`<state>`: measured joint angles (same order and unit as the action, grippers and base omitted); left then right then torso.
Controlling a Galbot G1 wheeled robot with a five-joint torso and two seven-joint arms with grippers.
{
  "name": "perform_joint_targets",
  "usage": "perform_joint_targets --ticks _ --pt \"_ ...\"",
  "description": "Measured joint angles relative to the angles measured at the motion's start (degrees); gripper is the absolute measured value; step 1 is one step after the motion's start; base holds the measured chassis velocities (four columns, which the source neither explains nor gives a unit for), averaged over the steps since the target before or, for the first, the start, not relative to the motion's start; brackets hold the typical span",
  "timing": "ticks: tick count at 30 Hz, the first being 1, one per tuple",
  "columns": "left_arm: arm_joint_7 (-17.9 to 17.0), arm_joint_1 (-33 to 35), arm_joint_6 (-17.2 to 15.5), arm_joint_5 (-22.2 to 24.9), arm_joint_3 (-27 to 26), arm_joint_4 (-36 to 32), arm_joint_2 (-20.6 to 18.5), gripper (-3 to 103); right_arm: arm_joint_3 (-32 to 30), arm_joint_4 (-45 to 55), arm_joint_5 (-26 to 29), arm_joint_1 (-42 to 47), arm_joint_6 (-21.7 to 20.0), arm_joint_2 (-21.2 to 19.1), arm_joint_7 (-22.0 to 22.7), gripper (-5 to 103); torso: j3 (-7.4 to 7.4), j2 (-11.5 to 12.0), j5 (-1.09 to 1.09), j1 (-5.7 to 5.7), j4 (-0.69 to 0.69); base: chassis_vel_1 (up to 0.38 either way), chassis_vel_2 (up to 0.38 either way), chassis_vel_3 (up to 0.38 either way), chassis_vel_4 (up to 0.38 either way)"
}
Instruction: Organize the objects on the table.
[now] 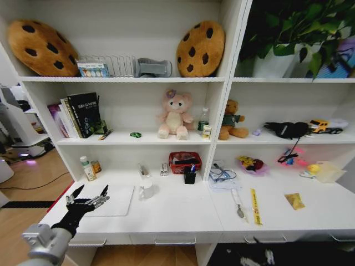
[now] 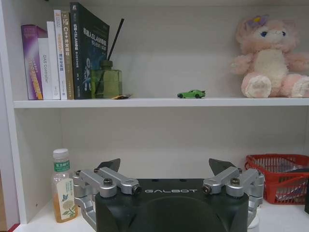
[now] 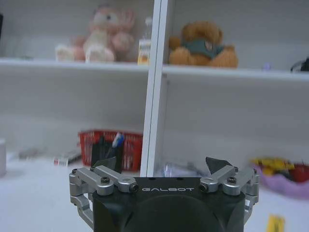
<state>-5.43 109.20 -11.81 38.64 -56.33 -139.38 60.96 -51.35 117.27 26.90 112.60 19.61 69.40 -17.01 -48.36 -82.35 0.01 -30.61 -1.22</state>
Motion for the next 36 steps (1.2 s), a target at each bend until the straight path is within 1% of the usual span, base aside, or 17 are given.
perform_joint_targets --ticks 1,2,4,5,6,8,9,10,11,15,21,27,29,31,33,36 --pt "-0.01 0.0 0.0 0.0 0.0 0.0 0.0 100 -1.12 2.95 2.01 -2.09 -2.72 -0.85 0.01 100 0.0 0.01 0.01 0.0 0.0 0.0 0.0 0.0 0.0" --pt "-0.01 0.0 0.0 0.0 0.0 0.0 0.0 100 -1.12 2.95 2.01 -2.09 -2.72 -0.85 0.01 100 0.0 0.01 0.01 0.0 0.0 0.0 0.0 0.0 0.0" --pt "0.0 0.0 0.0 0.0 0.0 0.0 0.0 100 -2.32 6.8 4.29 -4.98 -6.89 -2.46 0.8 100 0.0 0.01 -0.02 -0.01 -0.01 0.0 0.0 0.0 0.0" --pt "0.0 0.0 0.0 0.0 0.0 0.0 0.0 100 -2.32 6.8 4.29 -4.98 -6.89 -2.46 0.8 100 0.0 0.01 -0.02 -0.01 -0.01 0.0 0.0 0.0 0.0" --pt "0.0 0.0 0.0 0.0 0.0 0.0 0.0 100 -2.82 8.82 5.82 -6.74 -10.55 -3.55 2.23 100 0.0 0.01 -0.01 0.0 -0.01 0.0 0.0 0.0 0.0" --pt "-0.01 0.0 0.0 0.0 0.0 0.0 0.0 100 -3.01 10.26 9.18 -8.58 -15.48 -5.02 4.04 100 0.0 0.01 -0.02 -0.01 -0.02 0.0 0.0 0.0 0.0" --pt "-0.01 0.0 0.0 0.0 0.0 0.0 0.0 100 -3.01 10.26 9.18 -8.58 -15.48 -5.02 4.04 100 0.0 0.01 -0.02 -0.01 -0.02 0.0 0.0 0.0 0.0" --pt "-0.01 0.0 0.0 0.0 0.0 0.0 0.0 100 -3.01 10.39 10.73 -9.54 -17.51 -5.72 4.65 100 0.0 0.0 -0.01 -0.01 -0.02 0.0 0.0 0.0 0.0" --pt "0.0 0.0 0.0 0.0 0.0 0.0 0.0 100 -2.88 10.11 11.09 -10.36 -18.59 -6.2 4.69 100 0.0 0.01 -0.01 0.0 -0.02 0.0 0.0 0.0 0.0" --pt "-0.01 0.0 0.0 0.0 0.0 0.0 0.0 100 -2.17 8.84 10.83 -11.57 -19.15 -6.41 4.72 100 0.0 0.01 -0.01 -0.01 -0.03 0.0 0.0 0.0 0.0" --pt "-0.01 0.0 0.0 0.0 0.0 0.0 0.0 100 -0.83 5.87 9.35 -14.4 -19.33 -4.44 5.05 100 0.0 0.0 -0.01 -0.01 -0.02 -0.092 -0.082 0.073 0.085" --pt "0.0 0.0 0.0 0.0 0.0 0.0 0.0 100 -0.87 4.24 8.81 -15.07 -19.19 -4.92 4.45 100 0.0 0.0 -0.01 0.0 -0.01 -0.182 -0.18 0.174 0.197" --pt "0.0 0.0 0.0 0.0 0.0 0.0 0.0 100 -1.02 3.7 8.81 -15.22 -18.96 -5.14 4.38 100 0.0 0.01 -0.02 -0.01 -0.03 -0.228 -0.241 0.225 0.238" --pt "0.01 0.0 0.0 0.0 0.0 0.0 0.0 100 -1.09 3.47 8.81 -15.24 -18.85 -5.23 4.37 100 0.0 0.01 0.02 0.0 -0.04 -0.275 -0.221 0.228 0.249" --pt "0.01 0.0 0.0 0.0 0.0 0.0 0.0 100 -1.13 3.28 8.54 -15.24 -18.4 -5.18 4.24 100 0.0 0.01 -0.04 0.0 0.0 -0.27 -0.257 0.27 0.267" --pt "0.02 0.0 0.0 0.0 0.0 0.0 0.0 100 -1.14 3.31 8.35 -15.2 -18.26 -5.0 4.18 100 0.0 0.01 -0.01 -0.01 -0.02 -0.296 -0.269 0.283 0.312"
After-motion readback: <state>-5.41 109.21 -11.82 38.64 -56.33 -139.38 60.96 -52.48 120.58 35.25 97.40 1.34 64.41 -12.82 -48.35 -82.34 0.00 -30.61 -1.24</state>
